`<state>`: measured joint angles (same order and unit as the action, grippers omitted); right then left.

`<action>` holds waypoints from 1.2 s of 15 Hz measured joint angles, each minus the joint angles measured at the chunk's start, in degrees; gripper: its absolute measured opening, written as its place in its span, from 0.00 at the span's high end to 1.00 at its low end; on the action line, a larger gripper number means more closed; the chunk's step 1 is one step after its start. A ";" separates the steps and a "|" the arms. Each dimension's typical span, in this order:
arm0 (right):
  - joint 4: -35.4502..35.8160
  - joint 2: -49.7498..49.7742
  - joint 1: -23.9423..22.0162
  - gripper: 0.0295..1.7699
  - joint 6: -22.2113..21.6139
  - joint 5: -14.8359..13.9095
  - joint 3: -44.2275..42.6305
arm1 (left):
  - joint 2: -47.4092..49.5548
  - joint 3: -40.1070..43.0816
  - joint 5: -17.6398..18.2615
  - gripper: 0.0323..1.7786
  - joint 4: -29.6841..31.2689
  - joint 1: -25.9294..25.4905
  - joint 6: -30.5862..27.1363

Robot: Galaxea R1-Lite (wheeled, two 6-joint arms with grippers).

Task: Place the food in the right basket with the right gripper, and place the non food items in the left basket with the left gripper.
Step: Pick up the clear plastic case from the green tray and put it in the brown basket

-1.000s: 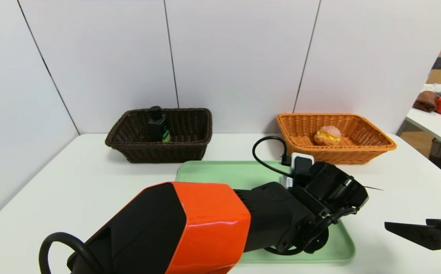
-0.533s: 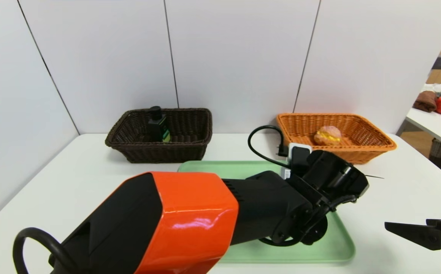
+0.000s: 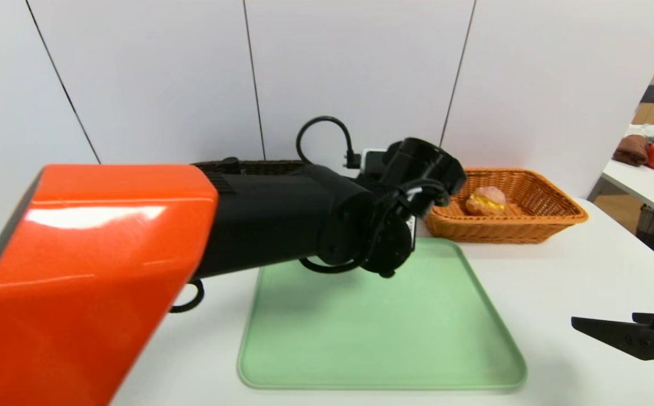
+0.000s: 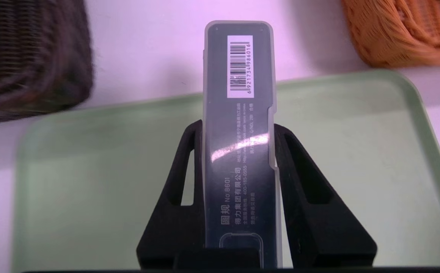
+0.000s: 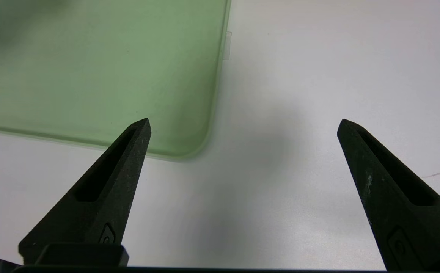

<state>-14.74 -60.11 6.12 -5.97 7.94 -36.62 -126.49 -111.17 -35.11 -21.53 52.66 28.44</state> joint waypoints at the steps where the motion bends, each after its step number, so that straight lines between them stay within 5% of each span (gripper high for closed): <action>1: 0.00 0.00 0.00 0.04 0.07 -0.02 0.02 | 1.51 0.02 0.02 0.69 -1.05 -1.71 -0.17; 8: 0.46 -0.26 0.00 0.04 0.22 1.93 -0.04 | 7.36 -0.02 1.23 0.69 -5.60 -15.65 -2.38; 18: 0.41 -0.13 0.00 0.04 0.17 1.90 0.43 | 1.62 -1.32 12.00 0.69 -0.33 -25.30 -11.39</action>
<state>-14.32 -60.25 6.12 -5.80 9.84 -36.19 -124.87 -112.48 -23.11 -21.86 27.37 17.05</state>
